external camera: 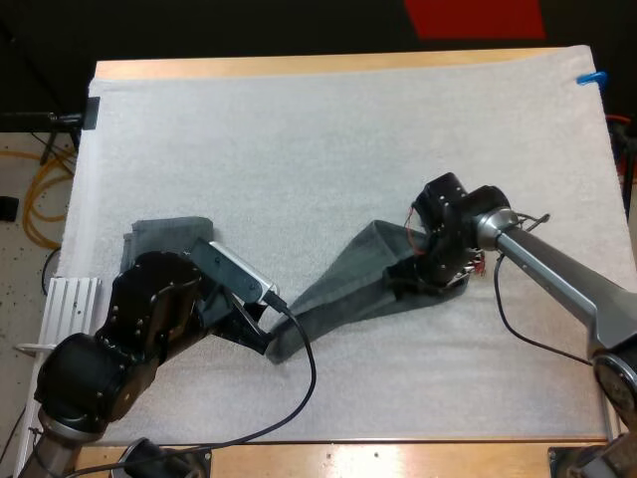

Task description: Pick towel from pile fold and stack

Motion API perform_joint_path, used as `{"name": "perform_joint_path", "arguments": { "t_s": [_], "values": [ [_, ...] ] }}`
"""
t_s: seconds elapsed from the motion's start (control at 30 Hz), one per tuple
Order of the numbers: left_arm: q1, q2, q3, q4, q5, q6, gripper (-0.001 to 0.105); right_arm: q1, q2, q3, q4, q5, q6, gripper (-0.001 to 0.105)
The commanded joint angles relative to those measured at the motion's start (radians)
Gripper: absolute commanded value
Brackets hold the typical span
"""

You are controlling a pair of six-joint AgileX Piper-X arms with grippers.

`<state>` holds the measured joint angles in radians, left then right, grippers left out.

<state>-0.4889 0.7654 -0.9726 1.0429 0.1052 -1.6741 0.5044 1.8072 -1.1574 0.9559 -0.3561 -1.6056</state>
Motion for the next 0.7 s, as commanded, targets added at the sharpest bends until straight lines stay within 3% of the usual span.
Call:
{"name": "perform_joint_path", "arguments": {
  "t_s": [0.0, 0.2, 0.27, 0.4, 0.67],
  "values": [
    [0.001, -0.004, -0.002, -0.007, 0.005, -0.009, 0.057, 0.0, 0.01, 0.0, -0.033, -0.052, 0.025, 0.055],
    [0.001, -0.004, -0.002, -0.007, 0.005, -0.009, 0.057, 0.0, 0.034, 0.0, -0.069, -0.045, 0.066, 0.051],
    [0.001, -0.004, -0.002, -0.007, 0.005, -0.009, 0.057, 0.0, 0.032, 0.0, -0.069, -0.033, 0.066, 0.038],
    [0.001, -0.004, -0.002, -0.007, 0.005, -0.009, 0.057, 0.0, 0.024, 0.0, -0.053, 0.076, 0.066, 0.002],
    [0.001, 0.005, -0.002, -0.007, 0.005, -0.009, 0.057, 0.039, -0.137, 0.0, 0.184, 0.194, -0.048, 0.0]
  ]
}}
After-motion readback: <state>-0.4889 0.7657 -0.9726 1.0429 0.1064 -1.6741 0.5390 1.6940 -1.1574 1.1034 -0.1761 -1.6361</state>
